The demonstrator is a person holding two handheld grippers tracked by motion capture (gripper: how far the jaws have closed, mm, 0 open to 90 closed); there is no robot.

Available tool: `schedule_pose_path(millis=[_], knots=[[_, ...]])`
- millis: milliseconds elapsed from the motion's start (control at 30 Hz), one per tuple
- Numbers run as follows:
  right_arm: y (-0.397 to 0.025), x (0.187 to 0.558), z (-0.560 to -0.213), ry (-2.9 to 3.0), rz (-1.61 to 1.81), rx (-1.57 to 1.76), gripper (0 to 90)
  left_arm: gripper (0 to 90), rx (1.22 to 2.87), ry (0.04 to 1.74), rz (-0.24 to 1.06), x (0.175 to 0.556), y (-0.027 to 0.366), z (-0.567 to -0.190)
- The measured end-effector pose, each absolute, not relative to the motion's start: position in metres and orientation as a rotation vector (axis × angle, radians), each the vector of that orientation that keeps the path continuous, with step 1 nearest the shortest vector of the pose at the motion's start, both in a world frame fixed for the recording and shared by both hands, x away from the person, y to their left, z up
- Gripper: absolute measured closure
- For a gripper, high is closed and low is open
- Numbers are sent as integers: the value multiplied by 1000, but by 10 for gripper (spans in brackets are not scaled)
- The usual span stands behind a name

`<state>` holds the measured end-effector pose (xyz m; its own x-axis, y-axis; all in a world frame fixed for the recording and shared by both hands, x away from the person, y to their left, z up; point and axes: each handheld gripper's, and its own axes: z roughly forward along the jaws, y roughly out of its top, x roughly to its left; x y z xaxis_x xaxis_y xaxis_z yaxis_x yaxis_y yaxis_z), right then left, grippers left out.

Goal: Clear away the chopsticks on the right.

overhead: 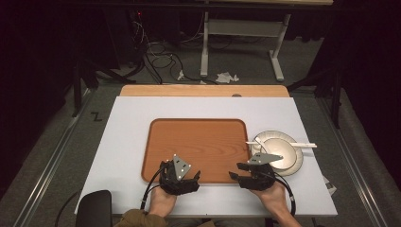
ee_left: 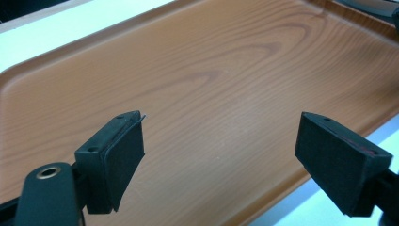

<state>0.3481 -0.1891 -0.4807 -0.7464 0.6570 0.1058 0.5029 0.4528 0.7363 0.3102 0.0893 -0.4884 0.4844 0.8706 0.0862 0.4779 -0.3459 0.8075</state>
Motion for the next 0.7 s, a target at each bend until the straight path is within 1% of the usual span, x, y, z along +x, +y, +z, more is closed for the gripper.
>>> schedule_pose_path(millis=[167, 333, 467, 567, 700], knots=[[-189, 347, -477, 2502, 1164, 994, 500, 163, 2002, 1088, 687, 306, 87, -487], [-196, 346, -469, 2457, 1206, 1004, 496, 163, 2003, 1088, 673, 307, 87, -486], [-210, 344, -461, 2403, 1256, 1033, 491, 163, 2013, 1086, 672, 308, 85, -486], [-225, 341, -456, 2343, 1338, 1098, 484, 163, 2004, 1109, 707, 310, 82, -486], [-244, 335, -450, 2263, 1360, 1142, 502, 162, 1977, 1107, 680, 315, 80, -485]])
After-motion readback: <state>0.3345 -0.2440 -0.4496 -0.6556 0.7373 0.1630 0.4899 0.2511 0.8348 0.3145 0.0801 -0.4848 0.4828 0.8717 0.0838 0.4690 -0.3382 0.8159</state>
